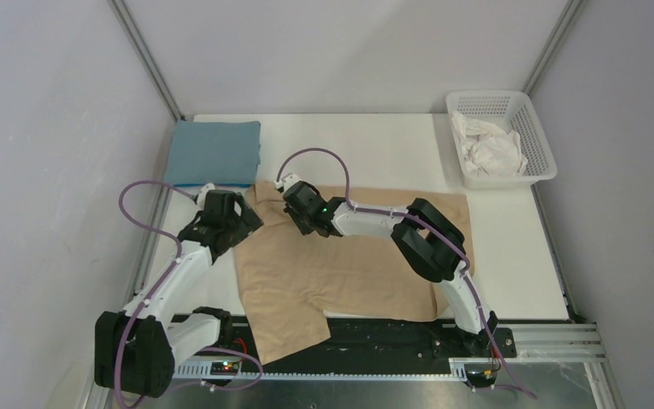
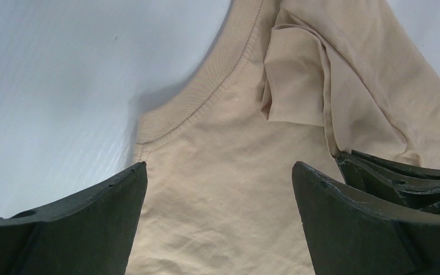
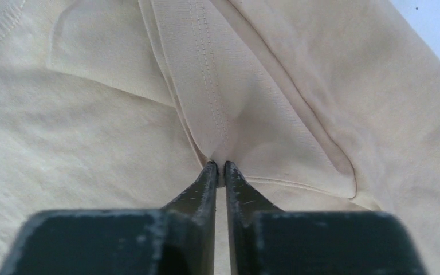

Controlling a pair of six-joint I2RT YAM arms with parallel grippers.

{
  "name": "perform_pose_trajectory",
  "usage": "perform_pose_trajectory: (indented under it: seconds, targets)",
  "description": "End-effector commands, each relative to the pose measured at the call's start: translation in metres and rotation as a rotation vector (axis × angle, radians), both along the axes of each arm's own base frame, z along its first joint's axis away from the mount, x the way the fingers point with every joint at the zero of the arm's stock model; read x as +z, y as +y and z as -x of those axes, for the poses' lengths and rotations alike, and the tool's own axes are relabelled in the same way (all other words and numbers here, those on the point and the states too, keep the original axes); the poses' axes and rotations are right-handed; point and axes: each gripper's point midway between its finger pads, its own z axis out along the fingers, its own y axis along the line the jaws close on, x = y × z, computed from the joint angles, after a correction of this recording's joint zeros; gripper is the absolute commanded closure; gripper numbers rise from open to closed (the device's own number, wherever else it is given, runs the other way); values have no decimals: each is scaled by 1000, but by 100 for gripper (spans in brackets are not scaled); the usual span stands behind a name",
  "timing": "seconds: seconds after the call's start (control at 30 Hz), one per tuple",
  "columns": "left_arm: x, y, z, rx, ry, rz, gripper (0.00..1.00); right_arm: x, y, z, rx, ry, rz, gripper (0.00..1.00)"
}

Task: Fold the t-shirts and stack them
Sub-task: Fold the flattened tshirt in 1/3 of the way

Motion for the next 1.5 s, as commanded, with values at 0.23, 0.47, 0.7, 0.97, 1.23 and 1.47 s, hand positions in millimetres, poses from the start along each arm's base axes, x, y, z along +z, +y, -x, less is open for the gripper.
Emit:
perform_pose_trajectory:
  seconds: [0.23, 0.47, 0.7, 0.97, 1.23, 1.47]
  targets:
    - [15, 11, -8, 20, -60, -24, 0, 29, 8, -1, 24, -39, -25, 100]
    - [15, 10, -7, 11, -65, -19, 0, 50, -11, 27, 87, -27, 7, 100]
    - [19, 9, -6, 2, -80, -15, 0, 44, -46, 59, 99, 35, 103, 96]
    - [26, 7, -9, -11, -96, -8, 0, 44, -68, 83, 106, 48, 142, 85]
    - [32, -6, -13, -60, -103, 39, 0, 67, -97, 75, -47, -26, 119, 26]
    - [48, -45, -36, -188, -114, 88, 0, 104, -149, 58, -312, -2, -172, 1]
